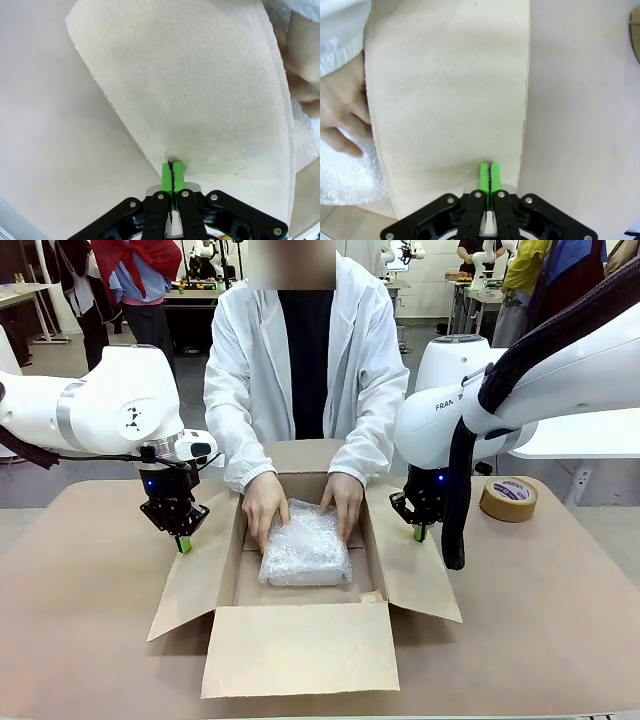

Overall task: Wrap the clocks to prevent damage.
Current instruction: Once the human has placed the objects inside and stepped back, release both hands from the side flaps of the Package Box.

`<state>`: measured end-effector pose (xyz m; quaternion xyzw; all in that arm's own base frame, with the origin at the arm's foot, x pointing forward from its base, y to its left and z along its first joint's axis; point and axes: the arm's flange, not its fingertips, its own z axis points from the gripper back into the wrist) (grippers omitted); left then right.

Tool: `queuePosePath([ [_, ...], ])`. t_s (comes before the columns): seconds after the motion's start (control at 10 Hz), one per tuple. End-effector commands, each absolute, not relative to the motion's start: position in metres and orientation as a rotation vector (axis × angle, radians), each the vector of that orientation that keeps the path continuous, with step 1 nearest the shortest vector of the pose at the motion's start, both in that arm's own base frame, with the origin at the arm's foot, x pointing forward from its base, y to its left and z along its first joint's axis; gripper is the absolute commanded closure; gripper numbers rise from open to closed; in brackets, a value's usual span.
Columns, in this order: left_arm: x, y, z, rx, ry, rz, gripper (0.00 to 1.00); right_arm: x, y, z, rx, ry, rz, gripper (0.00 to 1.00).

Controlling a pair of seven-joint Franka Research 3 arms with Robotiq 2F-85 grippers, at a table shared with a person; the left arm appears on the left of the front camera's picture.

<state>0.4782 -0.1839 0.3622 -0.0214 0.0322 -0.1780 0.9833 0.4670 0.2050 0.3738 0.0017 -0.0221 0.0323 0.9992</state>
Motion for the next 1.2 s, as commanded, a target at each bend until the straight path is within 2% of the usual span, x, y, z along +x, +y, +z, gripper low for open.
queuePosePath([
  [0.0, 0.478, -0.184, 0.361, -0.037, 0.067, -0.36, 1.0, 0.465, 0.205, 0.37, -0.012, -0.046, 0.057, 0.99],
  [0.9, 0.478, -0.184, 0.361, -0.037, 0.067, -0.36, 1.0, 0.465, 0.205, 0.37, -0.012, -0.046, 0.057, 0.99],
  [1.1, 0.47, -0.175, 0.384, -0.049, 0.03, -0.444, 1.0, 0.46, 0.197, 0.396, 0.037, -0.069, 0.124, 0.99],
])
